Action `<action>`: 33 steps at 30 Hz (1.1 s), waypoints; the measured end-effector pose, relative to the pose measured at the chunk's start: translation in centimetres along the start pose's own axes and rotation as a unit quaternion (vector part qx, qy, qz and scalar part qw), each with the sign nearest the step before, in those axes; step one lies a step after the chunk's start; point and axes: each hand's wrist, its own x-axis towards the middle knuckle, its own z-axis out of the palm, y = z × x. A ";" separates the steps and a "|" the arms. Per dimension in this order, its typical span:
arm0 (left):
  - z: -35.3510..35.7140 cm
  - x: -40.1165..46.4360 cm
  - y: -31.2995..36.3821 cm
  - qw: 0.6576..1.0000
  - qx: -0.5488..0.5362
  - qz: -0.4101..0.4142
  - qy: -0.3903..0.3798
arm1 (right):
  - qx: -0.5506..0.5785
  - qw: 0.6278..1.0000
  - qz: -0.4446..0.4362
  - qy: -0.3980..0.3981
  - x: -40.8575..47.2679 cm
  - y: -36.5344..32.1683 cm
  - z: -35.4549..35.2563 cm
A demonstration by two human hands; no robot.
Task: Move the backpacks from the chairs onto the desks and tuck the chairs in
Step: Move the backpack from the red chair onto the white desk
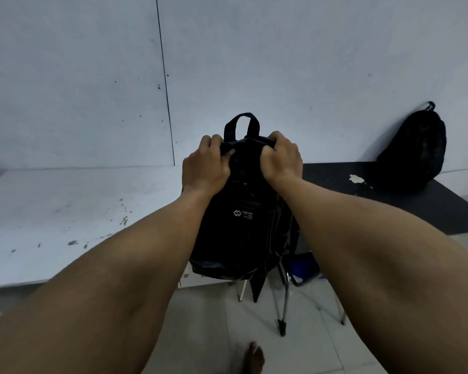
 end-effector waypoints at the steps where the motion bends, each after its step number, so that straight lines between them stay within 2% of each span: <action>1: 0.7 1.1 0.0 1.000 0.001 0.000 0.002 | 0.001 1.000 -0.006 0.001 1.4 0.2 0.3; 8: 5.6 8.4 0.1 0.999 0.031 -0.003 0.011 | 0.009 0.999 -0.037 -0.026 11.0 1.8 2.1; 13: 8.9 13.0 -0.2 0.999 0.035 -0.034 0.007 | 0.012 0.996 -0.065 -0.062 17.1 2.4 3.3; 20: 12.9 17.7 -1.4 0.998 0.036 -0.050 0.006 | 0.023 0.993 -0.070 -0.095 23.6 3.1 5.9; 33: 19.7 27.5 -9.7 0.999 0.009 -0.034 -0.034 | 0.003 0.993 -0.045 -0.108 33.8 1.5 15.1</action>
